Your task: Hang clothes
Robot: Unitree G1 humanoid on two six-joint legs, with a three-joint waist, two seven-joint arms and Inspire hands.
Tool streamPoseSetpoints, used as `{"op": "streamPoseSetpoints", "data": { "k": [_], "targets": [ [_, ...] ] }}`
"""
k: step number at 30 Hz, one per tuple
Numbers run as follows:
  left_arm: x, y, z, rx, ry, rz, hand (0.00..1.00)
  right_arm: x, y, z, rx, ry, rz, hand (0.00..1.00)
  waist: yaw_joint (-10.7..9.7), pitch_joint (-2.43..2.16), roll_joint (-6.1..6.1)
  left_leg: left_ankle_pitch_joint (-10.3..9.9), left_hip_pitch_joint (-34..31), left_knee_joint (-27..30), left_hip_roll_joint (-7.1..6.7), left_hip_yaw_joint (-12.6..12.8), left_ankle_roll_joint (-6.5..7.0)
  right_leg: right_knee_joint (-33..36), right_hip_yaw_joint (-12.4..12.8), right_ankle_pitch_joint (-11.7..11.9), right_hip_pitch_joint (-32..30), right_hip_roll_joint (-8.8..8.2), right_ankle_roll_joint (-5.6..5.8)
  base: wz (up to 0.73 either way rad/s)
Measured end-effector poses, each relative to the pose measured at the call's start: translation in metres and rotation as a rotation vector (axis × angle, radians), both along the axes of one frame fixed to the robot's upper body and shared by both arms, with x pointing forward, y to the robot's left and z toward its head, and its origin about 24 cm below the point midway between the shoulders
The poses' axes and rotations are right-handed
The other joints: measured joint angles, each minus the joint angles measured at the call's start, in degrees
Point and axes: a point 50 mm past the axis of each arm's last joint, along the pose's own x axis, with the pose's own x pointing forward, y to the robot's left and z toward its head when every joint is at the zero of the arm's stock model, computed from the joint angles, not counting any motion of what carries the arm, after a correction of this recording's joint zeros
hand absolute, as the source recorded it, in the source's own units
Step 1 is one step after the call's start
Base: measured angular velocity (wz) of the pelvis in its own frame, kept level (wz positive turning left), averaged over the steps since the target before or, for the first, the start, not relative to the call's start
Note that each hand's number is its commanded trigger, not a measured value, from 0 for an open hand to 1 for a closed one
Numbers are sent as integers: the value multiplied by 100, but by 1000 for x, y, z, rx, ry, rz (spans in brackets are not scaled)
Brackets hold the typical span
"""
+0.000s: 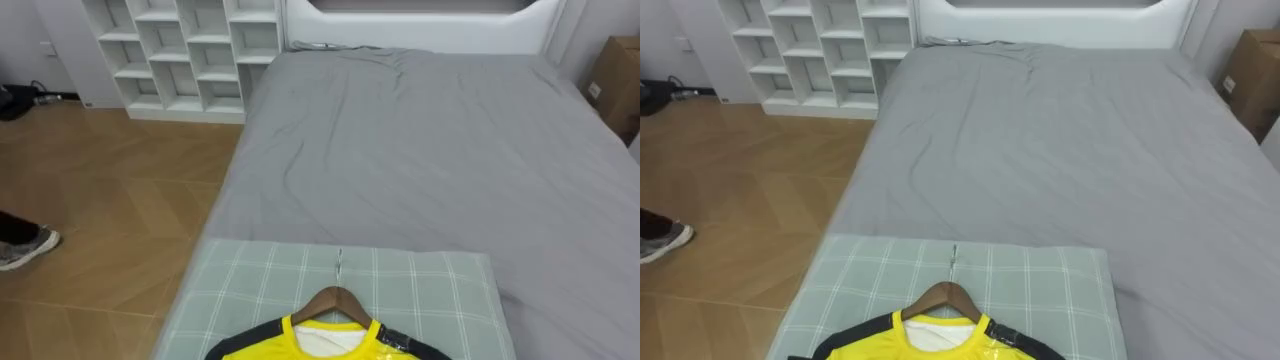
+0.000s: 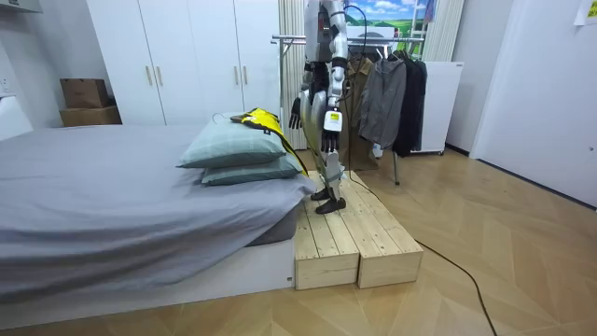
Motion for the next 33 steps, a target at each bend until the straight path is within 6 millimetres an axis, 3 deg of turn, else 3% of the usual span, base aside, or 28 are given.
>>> {"op": "streamPoseSetpoints", "data": {
  "k": [17, 24, 26, 29, 33],
  "targets": [
    [10, -1, 1, 1, -28, 4, 0, 1, -3, 1, 3, -2, 8, 0, -46, 1, 26, -9, -54, 20, 15, -33, 6, 84, -88, -1, -70, 2, 13, 1],
    [5, -1, 0, 1, -19, 7, 0, 0, -4, 1, -1, -2, 13, 0, -40, -4, 13, -15, -34, 6, 13, -10, 9, 76, -47, -56, -65, -3, 176, -1],
    [4, -1, 0, 0, -16, 8, 0, 0, -4, 1, -1, -2, 13, 0, -38, 0, 8, -14, -10, 6, 17, -11, 10, 72, -48, -60, -40, -3, 283, 0],
    [4, -1, 0, -3, -17, 8, 0, 1, -3, 1, -3, -3, 12, 0, -34, 14, 3, -26, 35, 6, 16, -9, 29, 69, -44, -74, 6, -6, 357, 0],
    [7, -3, 0, -7, -24, 6, 0, 3, -3, 1, -7, -6, 13, 0, -35, 7, 15, -38, 34, 6, 12, -1, 46, 68, -37, -75, 8, -9, 375, 0]
  ]
}}
